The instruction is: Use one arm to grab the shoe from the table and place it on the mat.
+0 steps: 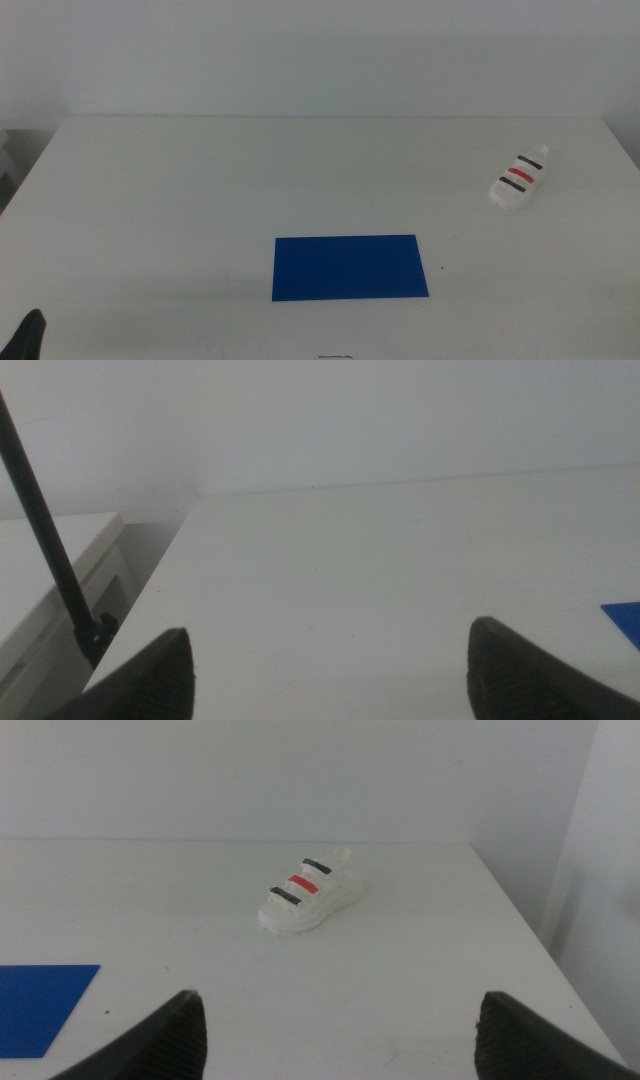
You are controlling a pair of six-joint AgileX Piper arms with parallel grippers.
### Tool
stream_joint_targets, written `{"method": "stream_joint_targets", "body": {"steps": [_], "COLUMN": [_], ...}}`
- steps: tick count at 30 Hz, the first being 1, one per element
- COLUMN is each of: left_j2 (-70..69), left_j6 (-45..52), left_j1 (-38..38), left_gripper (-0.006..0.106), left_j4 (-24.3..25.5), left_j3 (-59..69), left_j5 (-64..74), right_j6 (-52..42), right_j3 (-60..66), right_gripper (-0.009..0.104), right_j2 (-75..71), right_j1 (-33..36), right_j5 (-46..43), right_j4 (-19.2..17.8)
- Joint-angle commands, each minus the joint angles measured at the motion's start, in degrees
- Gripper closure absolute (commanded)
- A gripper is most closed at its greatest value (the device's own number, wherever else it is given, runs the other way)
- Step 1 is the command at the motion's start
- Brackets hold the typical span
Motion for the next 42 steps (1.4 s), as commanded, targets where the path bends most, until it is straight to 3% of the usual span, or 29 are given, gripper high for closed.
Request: {"method": "stream_joint_targets", "body": {"steps": [1,13,20,22,28,33,36,42], "left_j2": [-1.1,-1.1,-1.1,-1.1,-1.1,-1.1,-1.1,-1.1], "left_j6": [-0.8,-0.8,-0.8,-0.8,-0.8,-0.8,-0.8,-0.8], "left_j1": [-0.3,-0.3,-0.3,-0.3,-0.3,-0.3,-0.3,-0.3], "left_gripper": [0.007,0.007,0.007,0.007,0.007,0.007,0.007,0.007], "left_j4": [-0.5,-0.5,-0.5,-0.5,-0.5,-0.5,-0.5,-0.5], "left_j3": [-0.2,-0.2,-0.2,-0.2,-0.2,-0.2,-0.2,-0.2], "left_j5": [-4.8,-4.8,-4.8,-4.8,-4.8,-4.8,-4.8,-4.8], "right_j6": [-0.5,-1.0,0.4,1.0,4.6,5.4,6.2,5.3], "right_j3": [-1.0,-1.3,-10.5,-15.2,-35.3,-42.9,-43.4,-44.6], "right_gripper": [0.001,0.001,0.001,0.001,0.001,0.001,0.001,0.001], "right_j2": [-1.0,0.1,17.5,24.7,44.5,52.7,55.5,59.5], "right_j1": [-0.3,-0.3,-0.3,-0.3,-0.3,-0.3,-0.3,-0.3], "right_j5": [-4.4,-10.3,-9.6,-8.1,4.4,6.2,6.3,6.8], "right_j4": [-1.2,-2.0,-0.7,0.1,7.4,8.2,10.2,10.4]}}
